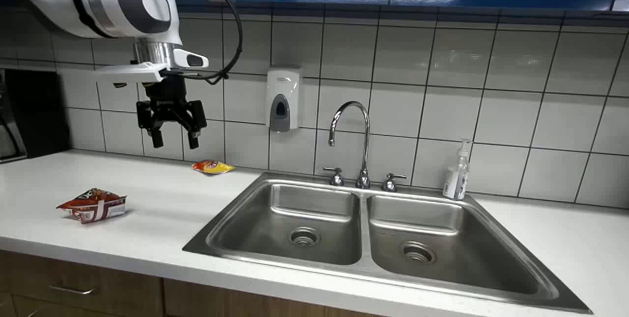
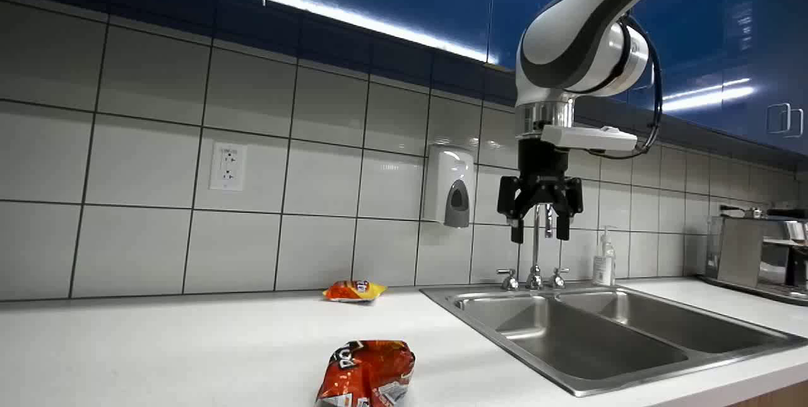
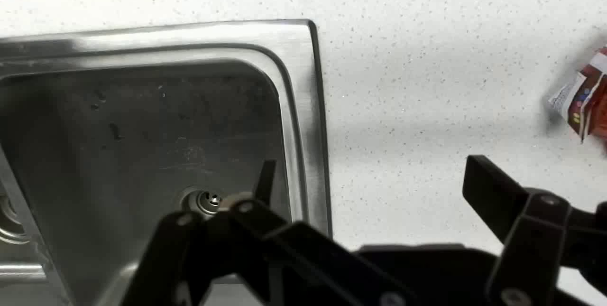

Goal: Put the snack pack in the sink

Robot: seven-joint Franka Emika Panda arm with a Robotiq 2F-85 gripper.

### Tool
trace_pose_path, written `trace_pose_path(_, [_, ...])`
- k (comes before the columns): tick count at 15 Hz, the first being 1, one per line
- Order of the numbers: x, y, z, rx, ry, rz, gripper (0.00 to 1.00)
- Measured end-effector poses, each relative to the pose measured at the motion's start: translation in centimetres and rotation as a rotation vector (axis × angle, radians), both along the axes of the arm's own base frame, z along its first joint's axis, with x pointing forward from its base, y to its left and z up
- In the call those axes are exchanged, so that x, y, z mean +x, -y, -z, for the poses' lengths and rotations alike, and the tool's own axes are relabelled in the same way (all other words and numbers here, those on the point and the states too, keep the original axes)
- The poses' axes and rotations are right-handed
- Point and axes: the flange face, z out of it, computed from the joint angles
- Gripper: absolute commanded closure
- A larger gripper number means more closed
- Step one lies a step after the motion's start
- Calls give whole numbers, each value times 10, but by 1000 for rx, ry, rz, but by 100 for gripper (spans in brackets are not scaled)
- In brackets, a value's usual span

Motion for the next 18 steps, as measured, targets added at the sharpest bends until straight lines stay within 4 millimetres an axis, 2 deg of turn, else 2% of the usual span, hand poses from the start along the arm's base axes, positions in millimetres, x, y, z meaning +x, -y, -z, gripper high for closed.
trace_pose_path(15, [0,0,0,0,-1,0,0])
trace_pose_path(18, [0,-6,0,-1,-2,-50,0])
